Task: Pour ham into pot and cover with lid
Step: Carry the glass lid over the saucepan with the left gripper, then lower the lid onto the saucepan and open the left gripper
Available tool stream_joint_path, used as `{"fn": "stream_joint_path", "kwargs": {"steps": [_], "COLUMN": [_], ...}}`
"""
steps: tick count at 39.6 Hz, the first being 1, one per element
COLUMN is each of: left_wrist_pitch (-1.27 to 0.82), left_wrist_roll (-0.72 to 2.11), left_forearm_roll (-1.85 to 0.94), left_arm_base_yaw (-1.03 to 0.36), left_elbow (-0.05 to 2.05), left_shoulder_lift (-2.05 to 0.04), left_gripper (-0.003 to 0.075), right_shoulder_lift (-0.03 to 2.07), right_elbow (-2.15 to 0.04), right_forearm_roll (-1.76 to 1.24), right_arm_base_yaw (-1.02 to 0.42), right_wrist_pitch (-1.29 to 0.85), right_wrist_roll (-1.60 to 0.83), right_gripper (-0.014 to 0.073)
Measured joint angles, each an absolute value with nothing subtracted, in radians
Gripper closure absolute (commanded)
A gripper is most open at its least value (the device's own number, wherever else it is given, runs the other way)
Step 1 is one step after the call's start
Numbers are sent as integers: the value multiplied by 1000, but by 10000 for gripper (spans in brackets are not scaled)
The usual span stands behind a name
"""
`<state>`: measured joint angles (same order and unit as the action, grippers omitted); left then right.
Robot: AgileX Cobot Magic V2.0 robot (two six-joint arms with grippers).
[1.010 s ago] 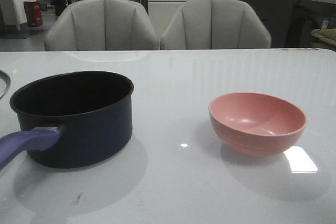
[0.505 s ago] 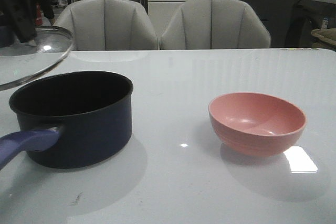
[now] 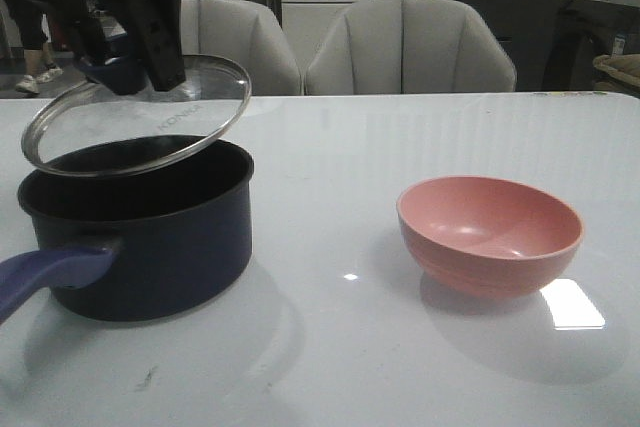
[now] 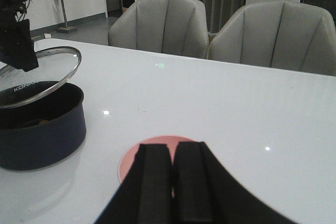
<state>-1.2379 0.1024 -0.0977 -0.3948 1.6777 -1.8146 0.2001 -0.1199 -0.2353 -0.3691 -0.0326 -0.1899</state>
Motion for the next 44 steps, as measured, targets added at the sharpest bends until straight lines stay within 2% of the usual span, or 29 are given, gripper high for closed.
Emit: {"fn": "stream_joint_path", "kwargs": {"steps": [44], "left_wrist_pitch": [-1231], "left_wrist_roll": [102], "left_forearm_roll": [-80], "left_arm_base_yaw": [-406], "left_elbow": [1622], "left_shoulder_lift": [-1855], "left_gripper": [601], "right_shoulder_lift": [200], "right_elbow": [-120], "right_forearm_roll": [-235], "right_arm_base_yaw": [-369], "right_wrist_pitch": [-33], "right_wrist_roll": [-190], "right_gripper": [447]}}
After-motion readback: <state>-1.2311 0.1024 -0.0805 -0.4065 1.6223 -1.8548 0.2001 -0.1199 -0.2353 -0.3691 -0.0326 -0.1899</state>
